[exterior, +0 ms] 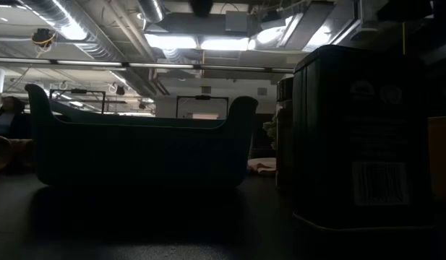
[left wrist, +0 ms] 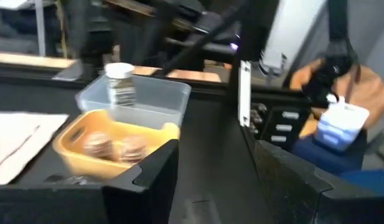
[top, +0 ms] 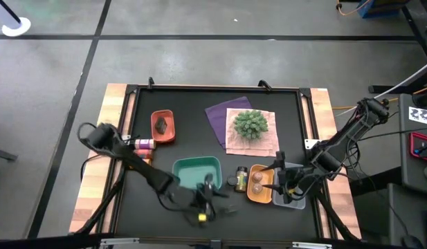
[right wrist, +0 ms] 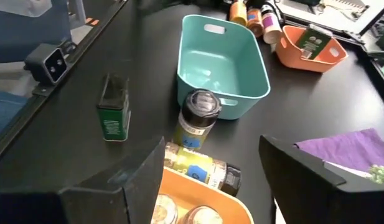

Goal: Sort spices by type
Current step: Put the green seasoning can into the orange bin

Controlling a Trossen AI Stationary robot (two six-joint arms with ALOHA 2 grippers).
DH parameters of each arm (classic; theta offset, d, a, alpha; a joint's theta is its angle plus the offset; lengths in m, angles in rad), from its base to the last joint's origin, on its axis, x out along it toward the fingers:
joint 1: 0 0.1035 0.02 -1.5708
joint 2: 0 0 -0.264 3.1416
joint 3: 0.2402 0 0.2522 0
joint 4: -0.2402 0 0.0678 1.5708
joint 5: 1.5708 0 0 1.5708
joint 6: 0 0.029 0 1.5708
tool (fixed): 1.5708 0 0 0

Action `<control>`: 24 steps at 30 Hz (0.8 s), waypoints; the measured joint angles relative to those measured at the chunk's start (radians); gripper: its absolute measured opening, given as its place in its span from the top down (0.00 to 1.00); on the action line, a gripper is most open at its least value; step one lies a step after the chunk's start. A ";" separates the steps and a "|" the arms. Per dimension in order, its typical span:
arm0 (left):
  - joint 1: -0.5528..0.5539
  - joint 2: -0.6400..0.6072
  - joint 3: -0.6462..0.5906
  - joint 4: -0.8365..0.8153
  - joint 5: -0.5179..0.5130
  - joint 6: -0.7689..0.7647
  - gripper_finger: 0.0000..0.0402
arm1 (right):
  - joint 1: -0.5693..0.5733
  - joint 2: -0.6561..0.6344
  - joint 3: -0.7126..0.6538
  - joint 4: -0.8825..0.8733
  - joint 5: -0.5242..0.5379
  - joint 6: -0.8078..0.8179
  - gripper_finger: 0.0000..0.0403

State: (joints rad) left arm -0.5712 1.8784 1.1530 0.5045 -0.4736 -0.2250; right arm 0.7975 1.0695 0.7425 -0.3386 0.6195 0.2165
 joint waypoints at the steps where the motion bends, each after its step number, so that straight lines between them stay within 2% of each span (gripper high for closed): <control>1: -0.010 0.030 0.030 -0.003 -0.005 0.018 0.51 | 0.000 0.000 0.000 0.000 -0.007 0.000 0.36; 4: -0.034 0.098 0.108 -0.001 -0.029 0.076 0.51 | 0.000 0.000 0.000 0.000 -0.011 0.003 0.36; 10: -0.067 0.162 0.158 -0.008 -0.202 0.121 0.51 | 0.000 0.000 0.000 -0.002 -0.011 0.014 0.36; 19: -0.077 0.163 0.159 -0.209 -0.230 -0.182 0.51 | 0.000 0.000 0.000 -0.010 -0.011 0.014 0.36; 24: -0.076 0.163 0.158 -0.276 -0.230 -0.240 0.51 | 0.000 0.000 0.000 -0.010 -0.011 0.014 0.36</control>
State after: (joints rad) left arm -0.6476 2.0415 1.3114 0.2287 -0.7033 -0.4648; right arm 0.7979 1.0695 0.7429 -0.3490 0.6083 0.2306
